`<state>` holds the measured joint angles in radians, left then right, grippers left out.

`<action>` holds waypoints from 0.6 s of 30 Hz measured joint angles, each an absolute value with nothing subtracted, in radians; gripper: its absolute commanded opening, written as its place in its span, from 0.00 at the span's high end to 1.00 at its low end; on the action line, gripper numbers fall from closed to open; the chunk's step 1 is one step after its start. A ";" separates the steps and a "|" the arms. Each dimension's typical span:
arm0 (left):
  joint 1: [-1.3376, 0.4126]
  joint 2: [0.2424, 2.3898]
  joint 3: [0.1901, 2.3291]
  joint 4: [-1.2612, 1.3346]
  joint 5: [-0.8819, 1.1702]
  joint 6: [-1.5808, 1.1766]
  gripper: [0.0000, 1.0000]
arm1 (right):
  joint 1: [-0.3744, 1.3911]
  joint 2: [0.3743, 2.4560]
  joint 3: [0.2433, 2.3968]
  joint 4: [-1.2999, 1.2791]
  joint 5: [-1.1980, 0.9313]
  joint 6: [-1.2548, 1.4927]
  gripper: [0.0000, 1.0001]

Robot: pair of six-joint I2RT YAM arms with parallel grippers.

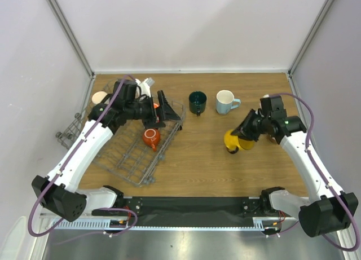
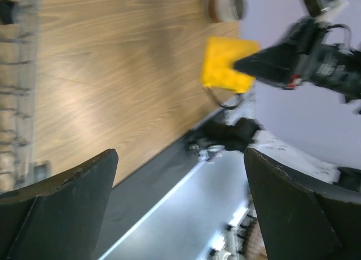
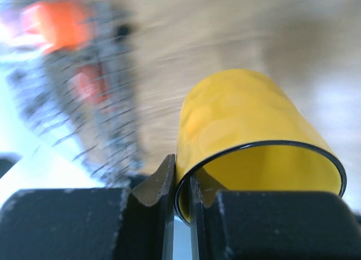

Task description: Load the cups into the dish rack

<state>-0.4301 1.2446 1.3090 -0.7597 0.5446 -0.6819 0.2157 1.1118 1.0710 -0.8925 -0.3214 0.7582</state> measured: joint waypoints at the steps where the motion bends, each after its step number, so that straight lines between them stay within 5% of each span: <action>1: -0.430 1.242 1.309 -0.748 0.560 -0.698 0.00 | 0.224 1.113 1.077 -0.857 -0.364 0.755 1.00; 18: -0.435 1.156 1.169 -0.029 0.962 -1.195 0.00 | 0.254 1.138 1.291 -0.249 -0.960 0.867 1.00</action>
<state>-0.4347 1.1564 1.1694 -0.0292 0.9623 -1.1946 0.2543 1.1381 1.2915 -0.2493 -0.9596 0.8665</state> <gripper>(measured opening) 0.996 0.151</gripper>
